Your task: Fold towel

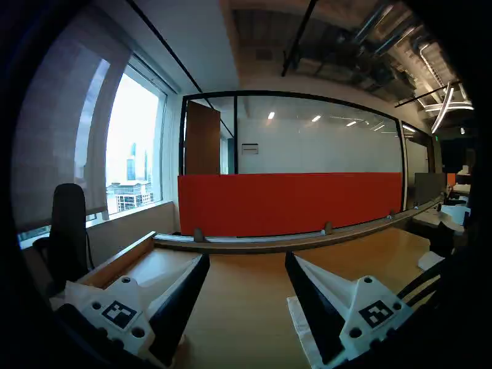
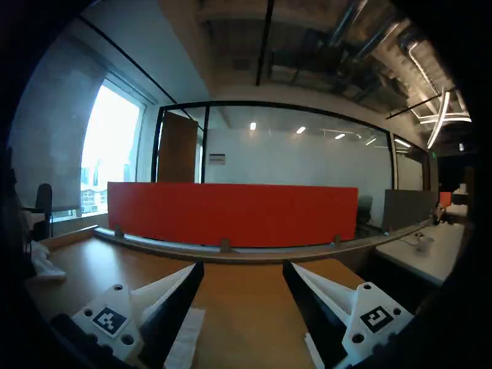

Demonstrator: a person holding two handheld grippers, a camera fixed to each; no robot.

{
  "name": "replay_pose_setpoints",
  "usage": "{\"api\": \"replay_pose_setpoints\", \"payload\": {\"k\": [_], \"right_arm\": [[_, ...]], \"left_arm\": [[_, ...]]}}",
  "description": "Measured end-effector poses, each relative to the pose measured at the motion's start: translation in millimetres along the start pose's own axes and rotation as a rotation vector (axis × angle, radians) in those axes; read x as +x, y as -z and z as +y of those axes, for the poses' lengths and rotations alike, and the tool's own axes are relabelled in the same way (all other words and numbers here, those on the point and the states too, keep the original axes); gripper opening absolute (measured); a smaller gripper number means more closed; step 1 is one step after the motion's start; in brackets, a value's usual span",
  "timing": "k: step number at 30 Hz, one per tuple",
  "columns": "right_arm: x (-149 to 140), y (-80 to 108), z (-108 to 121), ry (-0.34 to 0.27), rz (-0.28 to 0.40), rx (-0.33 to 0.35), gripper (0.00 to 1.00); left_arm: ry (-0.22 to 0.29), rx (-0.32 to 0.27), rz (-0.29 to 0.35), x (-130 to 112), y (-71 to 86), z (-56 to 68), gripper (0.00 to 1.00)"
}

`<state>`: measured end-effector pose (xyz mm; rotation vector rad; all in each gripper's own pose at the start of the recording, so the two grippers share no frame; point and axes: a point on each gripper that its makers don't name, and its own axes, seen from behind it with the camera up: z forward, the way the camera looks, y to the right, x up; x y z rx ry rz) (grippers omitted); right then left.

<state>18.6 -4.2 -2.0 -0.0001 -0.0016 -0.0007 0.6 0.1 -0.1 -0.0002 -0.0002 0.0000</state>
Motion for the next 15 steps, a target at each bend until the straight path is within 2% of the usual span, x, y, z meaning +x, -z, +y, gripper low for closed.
{"api": "replay_pose_setpoints", "payload": {"k": [9,15], "right_arm": [[41,7.0,-2,-0.004,-0.005,-0.01,0.99],[51,10.8,0,-0.009,-0.021,-0.012,0.99]], "left_arm": [[-0.005,-0.019,-0.01,36,2.3,4.8,0.91],[0.003,-0.041,-0.024,45,0.4,6.0,0.91]]}}
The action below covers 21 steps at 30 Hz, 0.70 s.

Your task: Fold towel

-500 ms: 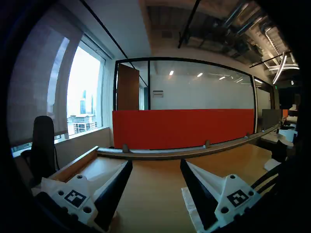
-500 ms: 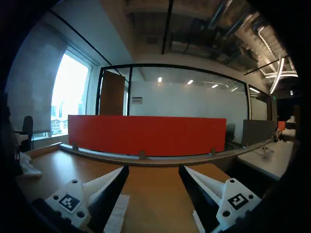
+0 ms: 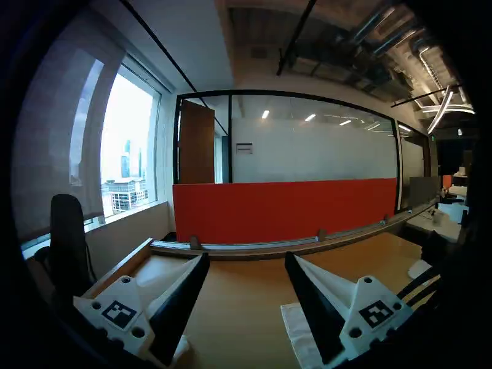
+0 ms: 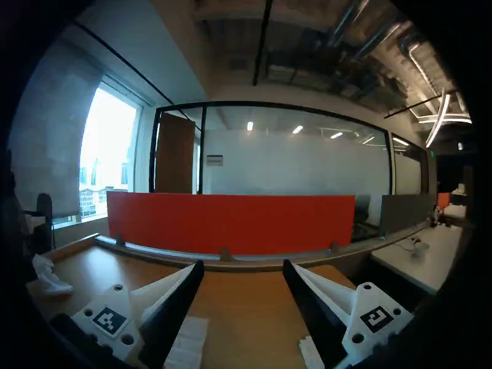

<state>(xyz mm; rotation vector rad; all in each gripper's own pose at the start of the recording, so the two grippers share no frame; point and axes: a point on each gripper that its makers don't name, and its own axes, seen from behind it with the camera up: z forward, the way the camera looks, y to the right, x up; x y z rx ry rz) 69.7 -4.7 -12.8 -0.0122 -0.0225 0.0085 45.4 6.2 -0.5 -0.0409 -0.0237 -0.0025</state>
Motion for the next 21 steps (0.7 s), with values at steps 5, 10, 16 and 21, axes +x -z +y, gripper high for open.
{"api": "replay_pose_setpoints", "payload": {"k": [5,10,16,21], "right_arm": [[4,1.7,-6,0.013,-0.026,0.03,0.99],[-1,3.1,-22,0.052,-0.066,0.104,0.99],[-17,7.5,-52,0.118,-0.131,0.231,0.99],[-33,13.7,-74,0.151,-0.186,0.332,1.0]], "left_arm": [[-0.012,-0.044,-0.026,1,0.6,8.3,0.91],[-0.02,-0.108,-0.065,-6,2.0,20.0,0.91],[-0.053,-0.187,-0.119,-19,5.7,33.6,0.91],[-0.095,-0.265,-0.154,-29,9.5,45.9,0.91]]}}
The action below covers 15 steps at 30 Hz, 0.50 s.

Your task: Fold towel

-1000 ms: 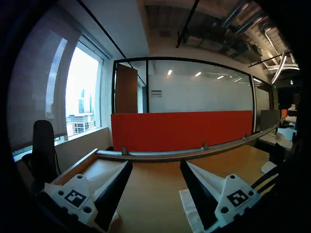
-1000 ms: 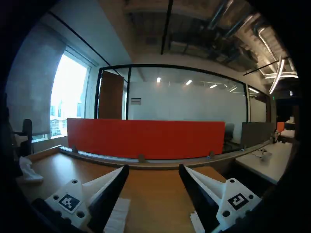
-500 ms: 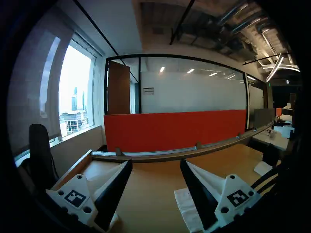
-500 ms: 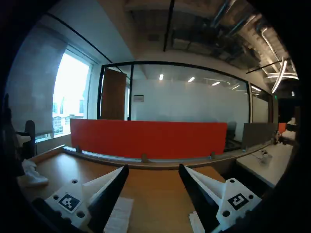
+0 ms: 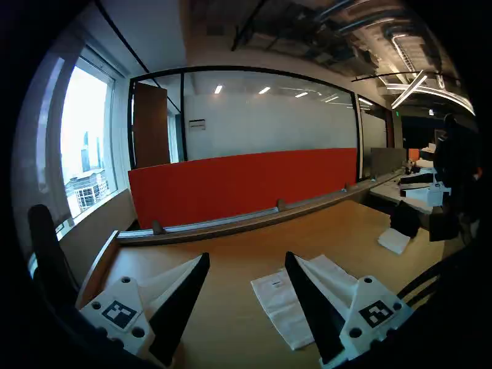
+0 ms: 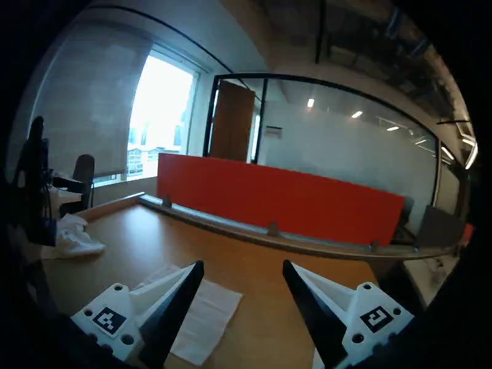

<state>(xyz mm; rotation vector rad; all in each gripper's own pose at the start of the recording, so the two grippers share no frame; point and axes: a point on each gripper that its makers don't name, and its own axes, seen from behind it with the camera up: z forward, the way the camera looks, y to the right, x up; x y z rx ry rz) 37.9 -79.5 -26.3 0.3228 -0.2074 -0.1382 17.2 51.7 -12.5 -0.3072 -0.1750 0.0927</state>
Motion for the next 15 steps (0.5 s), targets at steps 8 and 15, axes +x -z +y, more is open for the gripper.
{"api": "replay_pose_setpoints", "payload": {"k": [8,15], "right_arm": [[-16,-4.3,-18,0.025,-0.061,0.091,1.0],[-34,-8.4,-29,0.055,-0.105,0.136,1.0]], "left_arm": [[-0.051,-0.069,-0.048,-18,-3.1,14.6,0.91],[-0.073,-0.112,-0.085,-39,-6.5,29.3,0.91]]}}
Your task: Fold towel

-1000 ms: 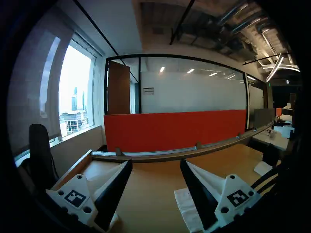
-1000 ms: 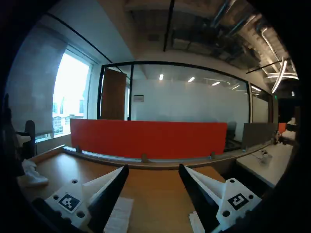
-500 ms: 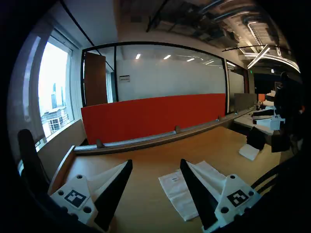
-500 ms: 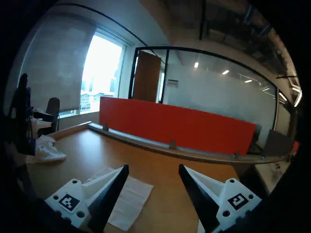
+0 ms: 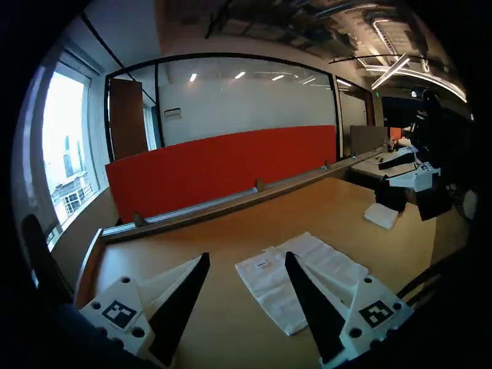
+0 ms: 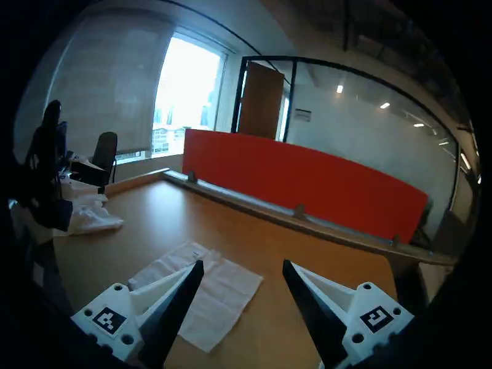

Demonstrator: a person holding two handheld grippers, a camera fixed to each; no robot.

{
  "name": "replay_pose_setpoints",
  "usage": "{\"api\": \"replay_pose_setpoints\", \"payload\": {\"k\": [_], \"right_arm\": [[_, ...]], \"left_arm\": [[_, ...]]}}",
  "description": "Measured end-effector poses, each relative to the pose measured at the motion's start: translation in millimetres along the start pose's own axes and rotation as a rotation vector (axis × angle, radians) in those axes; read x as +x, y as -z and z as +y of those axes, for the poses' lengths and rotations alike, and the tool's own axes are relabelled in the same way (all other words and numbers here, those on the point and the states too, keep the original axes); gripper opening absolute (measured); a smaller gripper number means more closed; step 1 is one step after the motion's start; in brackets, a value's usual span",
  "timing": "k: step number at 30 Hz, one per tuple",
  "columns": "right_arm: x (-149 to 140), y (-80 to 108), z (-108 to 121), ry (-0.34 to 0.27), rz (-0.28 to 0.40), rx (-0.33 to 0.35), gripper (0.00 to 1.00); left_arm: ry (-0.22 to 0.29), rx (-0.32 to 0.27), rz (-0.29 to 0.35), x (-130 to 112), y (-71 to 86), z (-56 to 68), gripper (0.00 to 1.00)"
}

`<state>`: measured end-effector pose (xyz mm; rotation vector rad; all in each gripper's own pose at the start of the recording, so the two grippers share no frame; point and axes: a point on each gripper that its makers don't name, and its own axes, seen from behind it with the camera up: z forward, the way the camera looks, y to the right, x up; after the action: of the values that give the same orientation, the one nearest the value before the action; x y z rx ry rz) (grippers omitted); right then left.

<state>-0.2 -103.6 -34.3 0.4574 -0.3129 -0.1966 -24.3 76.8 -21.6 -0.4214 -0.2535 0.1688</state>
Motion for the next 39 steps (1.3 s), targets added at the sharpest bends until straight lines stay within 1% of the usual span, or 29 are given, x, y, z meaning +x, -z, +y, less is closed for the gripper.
{"api": "replay_pose_setpoints", "payload": {"k": [6,8,14,20,27,33,36,39], "right_arm": [[-15,-7.3,-10,0.008,-0.031,0.031,1.0],[-21,-9.7,-13,0.012,-0.043,0.038,1.0],[-46,-17.4,-24,0.02,-0.085,0.067,1.0],[-77,-28.1,-36,0.018,-0.131,0.106,1.0],[-116,-44.2,-45,0.029,-0.188,0.133,1.0],[-152,-56.7,-55,0.036,-0.244,0.162,1.0],[-170,-61.8,-61,0.042,-0.271,0.176,1.0],[-188,-65.2,-68,0.043,-0.304,0.197,1.0]], "left_arm": [[-0.019,-0.022,-0.034,-20,-5.1,8.9,0.91],[-0.018,-0.032,-0.045,-28,-7.4,12.8,0.91],[-0.021,-0.068,-0.095,-57,-16.9,25.0,0.91],[-0.018,-0.097,-0.146,-88,-29.6,35.9,0.91],[-0.016,-0.132,-0.202,-121,-43.5,53.0,0.91],[-0.025,-0.164,-0.258,-148,-55.6,64.8,0.91],[-0.036,-0.182,-0.285,-162,-60.8,69.5,0.91],[-0.036,-0.203,-0.316,-176,-65.5,75.1,0.91]]}}
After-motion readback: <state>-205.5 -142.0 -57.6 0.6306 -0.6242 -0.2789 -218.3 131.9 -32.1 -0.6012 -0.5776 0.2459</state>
